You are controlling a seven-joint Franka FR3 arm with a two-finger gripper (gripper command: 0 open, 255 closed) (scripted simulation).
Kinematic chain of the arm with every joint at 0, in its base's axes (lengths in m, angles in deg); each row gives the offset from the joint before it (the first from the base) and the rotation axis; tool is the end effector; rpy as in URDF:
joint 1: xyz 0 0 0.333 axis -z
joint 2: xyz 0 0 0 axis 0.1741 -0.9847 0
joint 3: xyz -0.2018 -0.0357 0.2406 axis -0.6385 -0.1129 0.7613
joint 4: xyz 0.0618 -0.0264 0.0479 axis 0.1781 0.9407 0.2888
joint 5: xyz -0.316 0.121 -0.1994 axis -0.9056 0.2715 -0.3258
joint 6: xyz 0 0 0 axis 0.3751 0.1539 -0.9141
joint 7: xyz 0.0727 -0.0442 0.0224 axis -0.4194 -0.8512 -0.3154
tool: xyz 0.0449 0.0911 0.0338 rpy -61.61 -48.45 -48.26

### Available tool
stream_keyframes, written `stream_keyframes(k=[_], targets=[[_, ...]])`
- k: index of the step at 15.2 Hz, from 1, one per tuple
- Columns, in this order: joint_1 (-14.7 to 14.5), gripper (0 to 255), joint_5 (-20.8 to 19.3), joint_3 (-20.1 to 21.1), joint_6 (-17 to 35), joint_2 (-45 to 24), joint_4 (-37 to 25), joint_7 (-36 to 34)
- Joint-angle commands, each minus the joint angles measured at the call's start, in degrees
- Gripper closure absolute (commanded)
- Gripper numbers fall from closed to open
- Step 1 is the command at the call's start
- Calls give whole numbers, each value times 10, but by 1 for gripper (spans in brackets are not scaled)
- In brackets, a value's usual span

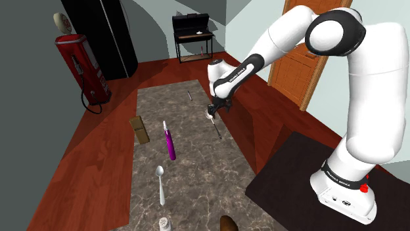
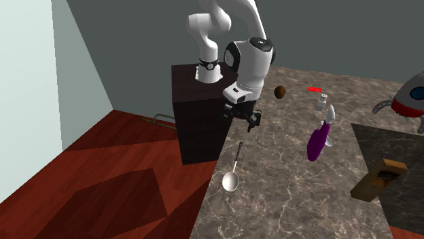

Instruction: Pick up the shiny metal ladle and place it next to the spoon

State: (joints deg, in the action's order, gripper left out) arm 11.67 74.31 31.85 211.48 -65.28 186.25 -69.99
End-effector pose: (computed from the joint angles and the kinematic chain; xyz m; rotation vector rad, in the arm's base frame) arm 0.6064 0.0356 0.2424 2.9741 -0.5480 -0.0022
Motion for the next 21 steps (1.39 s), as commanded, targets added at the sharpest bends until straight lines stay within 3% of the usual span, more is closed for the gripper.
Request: stream_keyframes(k=[1,8,21], targets=[[-4,0,-1,-6,-2,-45,-46,-13],[-11,0,6,-24,-17,-210,-225,-46],[-10,0,2,-29,15,-254,-238,-48]])
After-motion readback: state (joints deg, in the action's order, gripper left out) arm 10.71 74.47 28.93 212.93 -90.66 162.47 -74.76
